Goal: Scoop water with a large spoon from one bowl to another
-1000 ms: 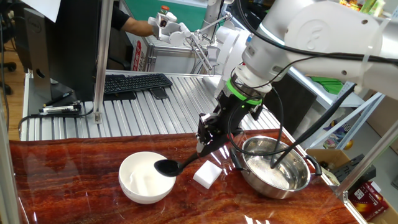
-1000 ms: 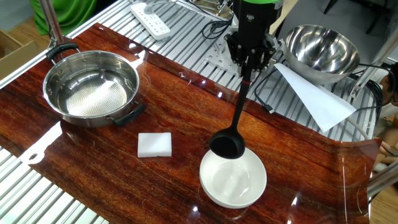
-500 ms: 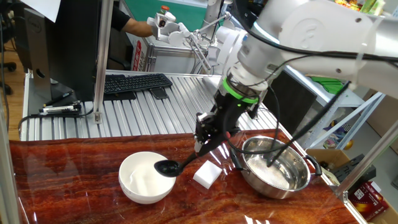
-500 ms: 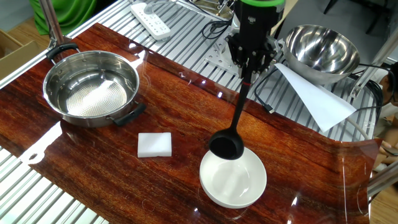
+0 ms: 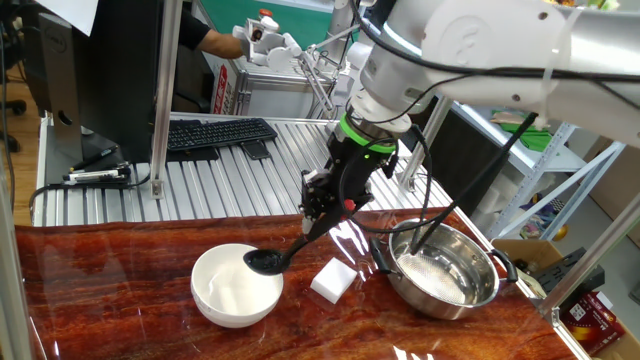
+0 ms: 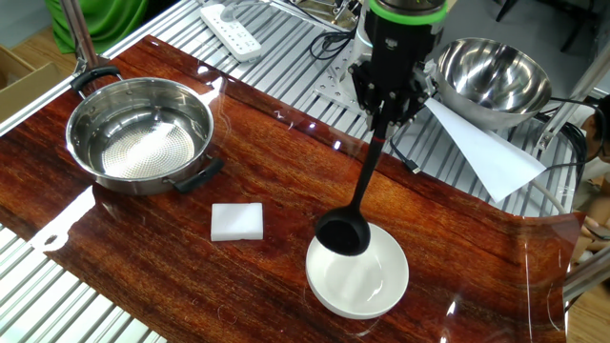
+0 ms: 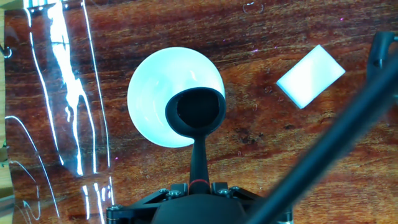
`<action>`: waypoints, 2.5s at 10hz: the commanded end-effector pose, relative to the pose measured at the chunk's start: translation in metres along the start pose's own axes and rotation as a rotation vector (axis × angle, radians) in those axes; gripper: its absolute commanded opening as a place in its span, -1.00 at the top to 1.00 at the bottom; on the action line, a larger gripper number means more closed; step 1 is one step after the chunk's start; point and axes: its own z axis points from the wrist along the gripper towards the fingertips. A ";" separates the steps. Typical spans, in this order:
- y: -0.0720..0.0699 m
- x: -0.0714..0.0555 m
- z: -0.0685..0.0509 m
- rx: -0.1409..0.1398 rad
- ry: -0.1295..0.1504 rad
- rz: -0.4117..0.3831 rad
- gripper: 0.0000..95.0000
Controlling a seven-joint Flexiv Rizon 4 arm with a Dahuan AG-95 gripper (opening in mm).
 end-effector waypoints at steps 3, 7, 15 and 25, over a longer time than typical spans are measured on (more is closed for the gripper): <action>0.014 -0.003 0.000 0.026 0.000 0.025 1.00; 0.028 -0.006 0.003 0.083 -0.018 0.030 1.00; 0.035 -0.009 0.011 0.166 -0.041 0.026 1.00; 0.041 -0.006 0.017 0.285 -0.056 0.003 1.00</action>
